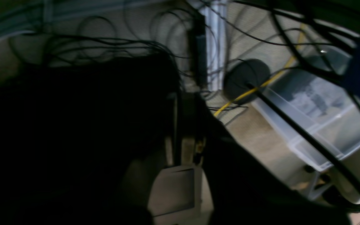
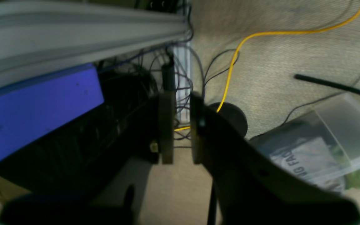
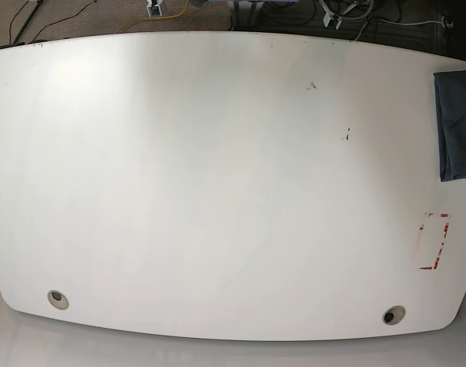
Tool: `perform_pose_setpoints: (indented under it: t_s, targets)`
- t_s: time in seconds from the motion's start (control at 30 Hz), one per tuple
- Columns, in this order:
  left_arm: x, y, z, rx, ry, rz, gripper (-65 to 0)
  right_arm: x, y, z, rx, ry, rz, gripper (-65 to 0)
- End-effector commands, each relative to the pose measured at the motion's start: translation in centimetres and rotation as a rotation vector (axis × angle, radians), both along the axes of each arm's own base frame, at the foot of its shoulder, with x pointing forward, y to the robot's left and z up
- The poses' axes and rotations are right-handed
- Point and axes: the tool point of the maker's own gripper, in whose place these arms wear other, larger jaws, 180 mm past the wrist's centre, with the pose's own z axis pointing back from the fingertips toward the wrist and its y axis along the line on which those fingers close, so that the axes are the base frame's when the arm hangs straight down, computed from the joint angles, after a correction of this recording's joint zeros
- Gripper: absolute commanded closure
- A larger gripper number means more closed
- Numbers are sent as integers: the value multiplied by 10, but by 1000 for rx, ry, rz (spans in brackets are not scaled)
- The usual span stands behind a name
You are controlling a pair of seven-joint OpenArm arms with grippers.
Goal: Layout the t-shirt on the table in an organized manner, then fold the t-shirt properly
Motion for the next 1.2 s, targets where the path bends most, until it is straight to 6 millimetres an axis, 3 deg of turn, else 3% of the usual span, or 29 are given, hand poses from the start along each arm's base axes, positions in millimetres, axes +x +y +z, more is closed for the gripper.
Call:
perform_pose_setpoints:
  t_s: [0.0,0.23,0.57,0.97,1.17]
  targets:
    - [-6,3,-2,1,25,10,-13,-2,4,-4,14,17,10,-84]
    - [-1,1,-8,16,29,46,-17,7,10,-15,10,45,23,-86]
    - [7,21,-12,138,-1,59,-183,12,-12,-29,-77,98,2,-87]
    - [33,21,-12,141,-32,61,-160,22,-23,-36,-138,127,-15,-89]
    - [30,22,-13,143,-6,58,-161,26,-27,-37,-162,125,-17,-90]
